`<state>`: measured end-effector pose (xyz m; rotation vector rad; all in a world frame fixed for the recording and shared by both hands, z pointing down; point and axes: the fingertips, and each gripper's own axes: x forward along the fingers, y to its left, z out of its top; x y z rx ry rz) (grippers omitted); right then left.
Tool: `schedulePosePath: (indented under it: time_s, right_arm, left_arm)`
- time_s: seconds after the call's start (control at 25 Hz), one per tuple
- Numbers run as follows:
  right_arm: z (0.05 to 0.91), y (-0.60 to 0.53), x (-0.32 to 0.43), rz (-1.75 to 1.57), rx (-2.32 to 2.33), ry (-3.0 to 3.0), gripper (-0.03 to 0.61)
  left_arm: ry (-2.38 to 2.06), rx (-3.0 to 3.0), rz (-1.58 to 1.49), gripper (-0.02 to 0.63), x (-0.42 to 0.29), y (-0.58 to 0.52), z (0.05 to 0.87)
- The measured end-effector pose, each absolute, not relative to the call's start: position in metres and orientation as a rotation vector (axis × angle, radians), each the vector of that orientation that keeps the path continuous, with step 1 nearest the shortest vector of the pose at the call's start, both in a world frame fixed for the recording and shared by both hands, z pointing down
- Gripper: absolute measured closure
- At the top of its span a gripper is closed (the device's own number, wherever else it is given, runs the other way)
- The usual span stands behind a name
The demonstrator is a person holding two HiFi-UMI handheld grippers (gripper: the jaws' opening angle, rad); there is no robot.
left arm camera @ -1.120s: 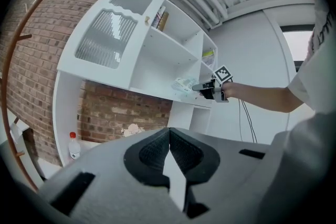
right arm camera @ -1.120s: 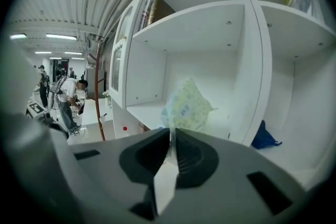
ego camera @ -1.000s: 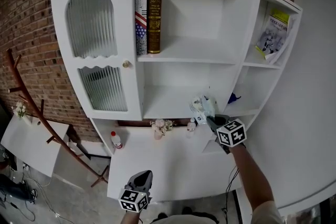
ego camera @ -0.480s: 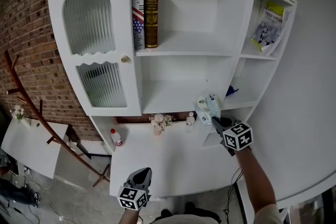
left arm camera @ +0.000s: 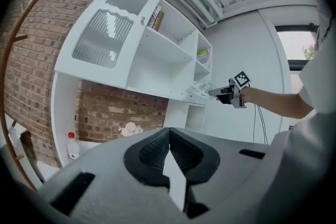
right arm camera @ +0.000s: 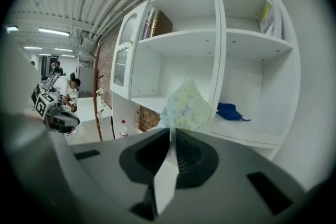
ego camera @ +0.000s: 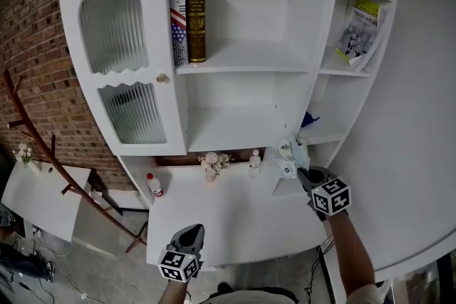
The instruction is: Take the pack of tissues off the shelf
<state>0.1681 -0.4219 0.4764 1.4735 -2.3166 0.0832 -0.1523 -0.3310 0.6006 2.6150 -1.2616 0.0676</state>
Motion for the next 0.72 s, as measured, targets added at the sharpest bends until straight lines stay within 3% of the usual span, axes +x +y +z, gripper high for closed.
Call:
schedulePosePath:
  time_s: [0.72]
  right_arm:
    - [0.507,-0.361,0.226,0.135,1.504,-2.339,0.541]
  left_arm:
    - [-1.410,2.545,0.054,0.589,-0.120,-0.301,0.589]
